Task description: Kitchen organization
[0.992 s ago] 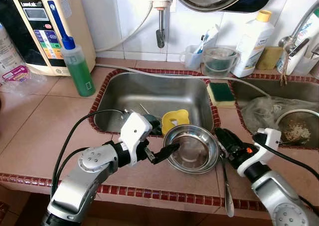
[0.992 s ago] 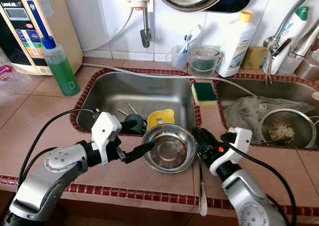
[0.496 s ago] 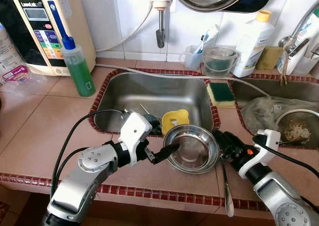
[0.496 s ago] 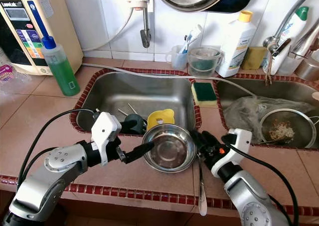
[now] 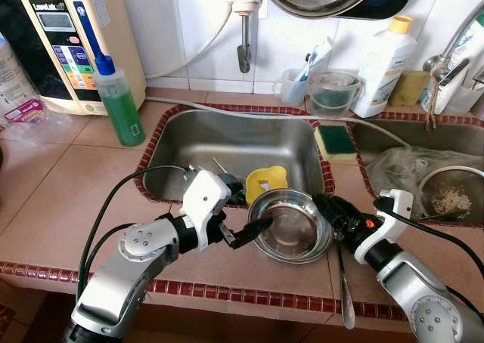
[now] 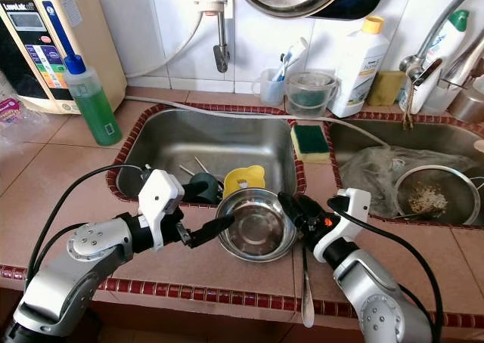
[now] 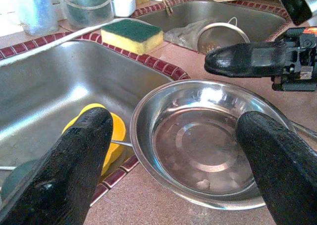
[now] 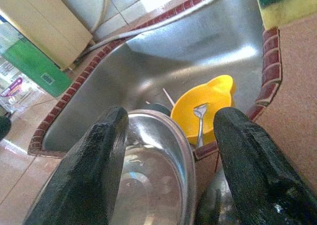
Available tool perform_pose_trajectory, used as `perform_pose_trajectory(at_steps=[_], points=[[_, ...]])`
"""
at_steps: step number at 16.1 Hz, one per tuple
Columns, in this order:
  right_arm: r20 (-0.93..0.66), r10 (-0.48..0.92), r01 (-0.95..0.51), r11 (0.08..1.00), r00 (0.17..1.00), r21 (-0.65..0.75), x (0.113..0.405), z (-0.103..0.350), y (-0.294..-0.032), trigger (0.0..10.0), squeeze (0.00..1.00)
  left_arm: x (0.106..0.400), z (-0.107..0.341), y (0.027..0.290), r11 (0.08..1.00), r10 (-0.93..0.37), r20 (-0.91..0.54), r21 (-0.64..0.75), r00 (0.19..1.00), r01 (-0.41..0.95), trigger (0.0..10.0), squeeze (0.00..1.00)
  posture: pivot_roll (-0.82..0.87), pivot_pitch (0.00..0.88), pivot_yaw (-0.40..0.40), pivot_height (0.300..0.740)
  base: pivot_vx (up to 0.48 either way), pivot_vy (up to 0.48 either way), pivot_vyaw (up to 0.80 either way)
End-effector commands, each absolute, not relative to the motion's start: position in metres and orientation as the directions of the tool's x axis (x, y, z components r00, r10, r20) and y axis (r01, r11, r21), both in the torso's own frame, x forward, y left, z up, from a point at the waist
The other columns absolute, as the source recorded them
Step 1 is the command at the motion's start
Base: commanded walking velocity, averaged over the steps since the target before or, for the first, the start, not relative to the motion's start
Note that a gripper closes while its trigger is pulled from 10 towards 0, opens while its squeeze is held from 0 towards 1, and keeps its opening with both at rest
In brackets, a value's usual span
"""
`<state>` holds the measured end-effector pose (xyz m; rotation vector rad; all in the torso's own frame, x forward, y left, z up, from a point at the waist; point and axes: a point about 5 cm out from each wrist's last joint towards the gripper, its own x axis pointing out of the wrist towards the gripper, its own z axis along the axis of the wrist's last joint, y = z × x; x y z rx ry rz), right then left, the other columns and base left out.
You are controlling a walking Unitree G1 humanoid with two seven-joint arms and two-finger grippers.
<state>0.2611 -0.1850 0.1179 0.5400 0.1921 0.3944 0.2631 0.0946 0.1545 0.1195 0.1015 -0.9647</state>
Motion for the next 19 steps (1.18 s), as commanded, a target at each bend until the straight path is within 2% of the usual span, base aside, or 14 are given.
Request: perform_pose_trajectory(at_steps=[1,12,13,14,15,16,19], points=[[-0.083,0.417,-0.313,0.786,0.905,0.533,0.265,0.119,-0.184,10.0,0.00,0.262,0.160,0.095,0.560,-0.815,-0.128,0.071,0.565,0.825,10.0,0.00,-0.15,0.058,0.020,0.740,0.000,0.000,0.00],[-0.147,0.512,-0.348,0.739,0.846,0.577,0.267,0.109,-0.175,10.0,0.00,0.260,0.160,0.093,0.572,-0.809,-0.120,0.069,0.576,0.818,10.0,0.00,-0.13,0.053,-0.009,0.740,0.000,0.000,0.00],[-0.154,0.518,-0.347,0.737,0.842,0.579,0.267,0.109,-0.175,9.3,0.00,0.260,0.159,0.093,0.573,-0.808,-0.119,0.069,0.577,0.816,10.0,0.00,-0.13,0.052,-0.012,0.740,0.000,0.000,0.00],[-0.178,0.524,-0.341,0.739,0.833,0.581,0.266,0.107,-0.176,3.9,0.00,0.259,0.159,0.093,0.578,-0.805,-0.117,0.068,0.582,0.813,10.0,0.00,-0.13,0.050,-0.017,0.740,0.000,0.000,0.00],[-0.195,0.523,-0.331,0.742,0.829,0.584,0.266,0.105,-0.176,3.6,0.00,0.259,0.159,0.093,0.580,-0.804,-0.116,0.067,0.584,0.812,10.0,0.00,-0.12,0.049,-0.019,0.740,0.000,0.000,0.00],[-0.198,0.529,-0.332,0.737,0.825,0.589,0.265,0.104,-0.177,0.0,0.00,0.258,0.159,0.093,0.583,-0.801,-0.115,0.067,0.587,0.809,10.0,0.00,-0.12,0.047,-0.022,0.740,0.000,0.000,0.00],[-0.209,0.539,-0.320,0.723,0.816,0.613,0.265,0.105,-0.180,0.0,0.00,0.257,0.158,0.093,0.589,-0.797,-0.114,0.066,0.593,0.805,10.0,0.00,-0.12,0.042,-0.026,0.740,0.000,0.000,0.00]])
